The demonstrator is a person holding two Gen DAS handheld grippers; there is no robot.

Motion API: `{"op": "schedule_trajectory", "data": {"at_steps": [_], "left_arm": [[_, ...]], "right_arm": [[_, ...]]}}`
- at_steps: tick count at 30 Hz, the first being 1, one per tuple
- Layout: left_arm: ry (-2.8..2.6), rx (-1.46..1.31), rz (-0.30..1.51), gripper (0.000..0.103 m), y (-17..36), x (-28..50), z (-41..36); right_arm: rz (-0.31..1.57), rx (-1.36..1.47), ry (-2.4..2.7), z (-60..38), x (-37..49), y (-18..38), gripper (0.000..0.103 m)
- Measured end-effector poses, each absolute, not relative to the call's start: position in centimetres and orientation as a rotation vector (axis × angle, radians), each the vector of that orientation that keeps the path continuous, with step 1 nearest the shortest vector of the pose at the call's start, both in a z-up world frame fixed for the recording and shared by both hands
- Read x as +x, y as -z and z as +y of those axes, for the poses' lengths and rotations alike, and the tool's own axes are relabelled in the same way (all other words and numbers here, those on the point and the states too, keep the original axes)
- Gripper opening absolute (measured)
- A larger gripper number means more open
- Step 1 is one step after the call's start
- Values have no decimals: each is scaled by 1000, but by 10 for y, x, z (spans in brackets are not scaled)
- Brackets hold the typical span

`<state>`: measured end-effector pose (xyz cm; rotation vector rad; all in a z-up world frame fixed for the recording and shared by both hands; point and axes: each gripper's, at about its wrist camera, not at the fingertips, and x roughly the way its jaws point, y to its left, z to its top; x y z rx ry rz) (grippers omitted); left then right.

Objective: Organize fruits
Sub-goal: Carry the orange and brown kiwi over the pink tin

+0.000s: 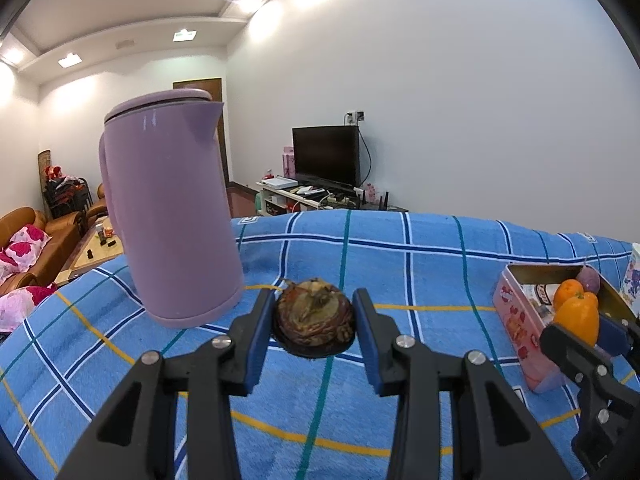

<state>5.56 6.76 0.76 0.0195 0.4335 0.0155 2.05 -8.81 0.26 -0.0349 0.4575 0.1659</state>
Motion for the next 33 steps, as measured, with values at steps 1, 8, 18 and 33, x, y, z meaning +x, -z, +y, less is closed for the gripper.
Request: {"op": "schedule_trajectory", "data": {"at_steps": [1, 8, 18, 33], "left_arm": [[-15, 20, 434, 42, -8, 55, 67], [-7, 28, 445, 42, -7, 50, 56], [10, 43, 451, 42, -7, 42, 38], [61, 47, 467, 42, -6, 31, -1]], "right_arm": [[458, -36, -166, -89, 20, -3, 38], [461, -45, -164, -97, 14, -3, 38], [463, -53, -163, -112, 6, -5, 38], [454, -79, -143, -136, -6, -7, 38]]}}
